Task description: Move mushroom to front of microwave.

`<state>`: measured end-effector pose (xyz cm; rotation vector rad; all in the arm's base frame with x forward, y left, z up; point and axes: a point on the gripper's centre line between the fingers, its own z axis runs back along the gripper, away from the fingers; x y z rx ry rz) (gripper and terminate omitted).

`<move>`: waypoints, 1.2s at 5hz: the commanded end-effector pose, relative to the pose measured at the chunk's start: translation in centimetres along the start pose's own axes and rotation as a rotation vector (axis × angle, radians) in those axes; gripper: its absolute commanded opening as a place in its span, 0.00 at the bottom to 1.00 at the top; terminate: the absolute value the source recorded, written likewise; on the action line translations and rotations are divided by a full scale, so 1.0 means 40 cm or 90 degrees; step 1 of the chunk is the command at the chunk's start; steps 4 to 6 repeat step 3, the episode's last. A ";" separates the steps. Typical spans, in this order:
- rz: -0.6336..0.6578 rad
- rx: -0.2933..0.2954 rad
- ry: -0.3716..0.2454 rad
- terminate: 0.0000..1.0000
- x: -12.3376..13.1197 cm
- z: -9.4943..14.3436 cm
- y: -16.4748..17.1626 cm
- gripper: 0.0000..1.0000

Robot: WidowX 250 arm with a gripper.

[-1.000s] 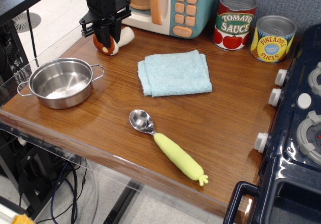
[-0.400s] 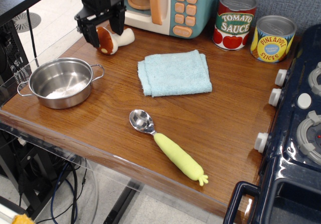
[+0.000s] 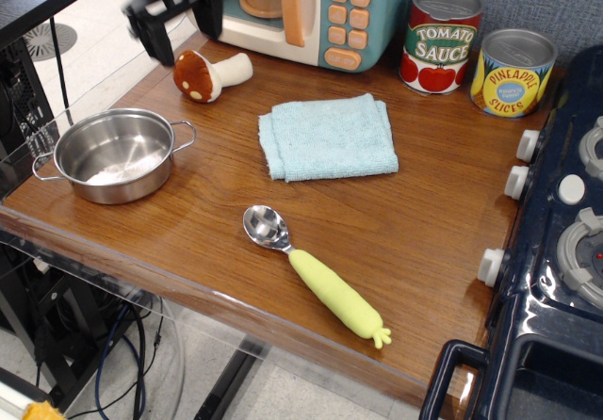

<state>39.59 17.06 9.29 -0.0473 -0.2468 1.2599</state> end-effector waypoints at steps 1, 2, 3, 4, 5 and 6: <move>-0.001 -0.034 -0.032 0.00 0.016 0.074 0.011 1.00; -0.001 -0.034 -0.032 0.00 0.016 0.074 0.011 1.00; -0.001 -0.034 -0.032 1.00 0.016 0.074 0.011 1.00; -0.001 -0.034 -0.032 1.00 0.016 0.074 0.011 1.00; -0.001 -0.034 -0.032 1.00 0.016 0.074 0.011 1.00; -0.001 -0.034 -0.032 1.00 0.016 0.074 0.011 1.00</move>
